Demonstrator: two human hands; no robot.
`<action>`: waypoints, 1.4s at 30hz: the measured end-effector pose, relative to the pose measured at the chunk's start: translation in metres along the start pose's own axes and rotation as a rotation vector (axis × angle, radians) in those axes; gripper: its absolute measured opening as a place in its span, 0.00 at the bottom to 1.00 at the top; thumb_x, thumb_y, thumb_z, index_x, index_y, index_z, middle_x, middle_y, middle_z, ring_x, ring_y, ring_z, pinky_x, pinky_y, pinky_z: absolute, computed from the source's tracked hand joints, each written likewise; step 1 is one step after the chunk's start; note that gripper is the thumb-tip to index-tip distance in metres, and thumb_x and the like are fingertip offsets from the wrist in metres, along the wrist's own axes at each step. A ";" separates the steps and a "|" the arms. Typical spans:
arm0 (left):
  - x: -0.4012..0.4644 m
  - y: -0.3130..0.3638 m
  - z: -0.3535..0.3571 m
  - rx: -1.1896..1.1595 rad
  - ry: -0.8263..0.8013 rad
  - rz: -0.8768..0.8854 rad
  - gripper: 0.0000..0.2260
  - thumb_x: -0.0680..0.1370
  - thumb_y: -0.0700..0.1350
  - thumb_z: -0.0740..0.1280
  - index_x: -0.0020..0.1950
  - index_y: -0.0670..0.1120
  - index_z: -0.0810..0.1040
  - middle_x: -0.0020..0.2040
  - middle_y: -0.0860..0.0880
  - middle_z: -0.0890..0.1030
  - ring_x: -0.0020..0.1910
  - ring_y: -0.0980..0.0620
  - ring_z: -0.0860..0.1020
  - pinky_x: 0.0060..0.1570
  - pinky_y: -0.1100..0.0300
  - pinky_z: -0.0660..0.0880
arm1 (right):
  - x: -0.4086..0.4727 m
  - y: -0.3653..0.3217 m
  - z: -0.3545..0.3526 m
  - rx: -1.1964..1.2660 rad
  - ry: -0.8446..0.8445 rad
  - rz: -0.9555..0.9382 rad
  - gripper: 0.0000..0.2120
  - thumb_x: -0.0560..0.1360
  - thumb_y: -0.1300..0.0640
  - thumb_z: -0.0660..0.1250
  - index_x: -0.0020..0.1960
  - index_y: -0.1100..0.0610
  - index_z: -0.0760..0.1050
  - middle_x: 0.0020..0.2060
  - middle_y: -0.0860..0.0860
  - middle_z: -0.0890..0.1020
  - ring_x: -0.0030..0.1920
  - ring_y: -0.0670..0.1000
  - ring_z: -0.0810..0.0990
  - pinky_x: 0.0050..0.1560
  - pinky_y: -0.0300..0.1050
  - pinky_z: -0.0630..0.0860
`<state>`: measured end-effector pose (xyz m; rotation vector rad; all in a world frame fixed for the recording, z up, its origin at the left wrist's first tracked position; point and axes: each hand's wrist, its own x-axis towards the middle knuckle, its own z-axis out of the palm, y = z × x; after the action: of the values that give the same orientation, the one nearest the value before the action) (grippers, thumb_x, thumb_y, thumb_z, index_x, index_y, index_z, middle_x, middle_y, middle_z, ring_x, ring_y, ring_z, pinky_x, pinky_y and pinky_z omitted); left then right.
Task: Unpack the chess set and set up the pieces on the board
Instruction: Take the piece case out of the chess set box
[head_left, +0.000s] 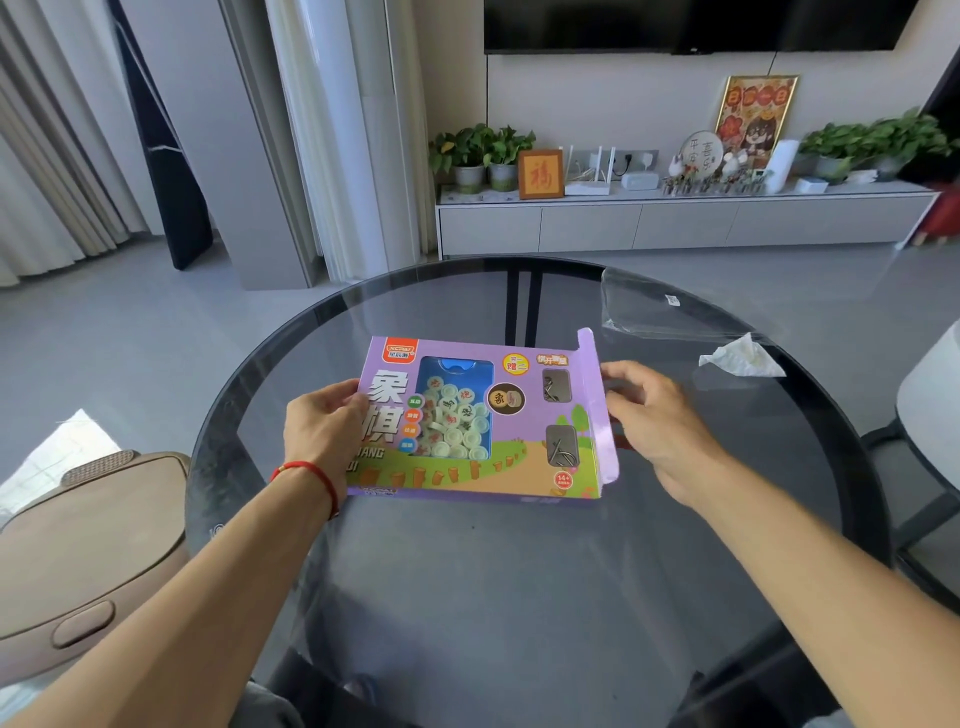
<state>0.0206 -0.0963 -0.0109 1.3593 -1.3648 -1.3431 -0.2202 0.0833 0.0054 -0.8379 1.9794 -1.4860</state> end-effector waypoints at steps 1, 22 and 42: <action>0.000 0.000 0.001 0.002 -0.004 -0.002 0.09 0.82 0.48 0.66 0.60 0.51 0.82 0.43 0.51 0.86 0.36 0.50 0.86 0.44 0.51 0.83 | 0.001 0.004 0.003 0.032 -0.005 0.069 0.09 0.82 0.60 0.64 0.57 0.51 0.80 0.50 0.53 0.87 0.42 0.54 0.83 0.41 0.49 0.81; 0.006 0.002 -0.011 0.003 0.018 -0.049 0.05 0.81 0.46 0.67 0.55 0.51 0.82 0.41 0.51 0.85 0.34 0.50 0.85 0.34 0.58 0.81 | 0.020 0.014 -0.022 0.152 -0.146 0.379 0.08 0.75 0.56 0.75 0.46 0.59 0.78 0.37 0.54 0.76 0.32 0.50 0.70 0.31 0.41 0.65; 0.101 0.039 -0.110 0.025 0.071 -0.274 0.09 0.83 0.40 0.62 0.43 0.44 0.73 0.25 0.49 0.79 0.14 0.59 0.72 0.15 0.68 0.69 | -0.003 0.027 -0.082 -0.929 0.028 0.128 0.18 0.79 0.39 0.63 0.47 0.55 0.77 0.53 0.57 0.81 0.54 0.60 0.78 0.51 0.52 0.76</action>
<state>0.1087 -0.2174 0.0277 1.6407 -1.1834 -1.4419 -0.2820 0.1438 0.0008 -0.9956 2.6921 -0.4400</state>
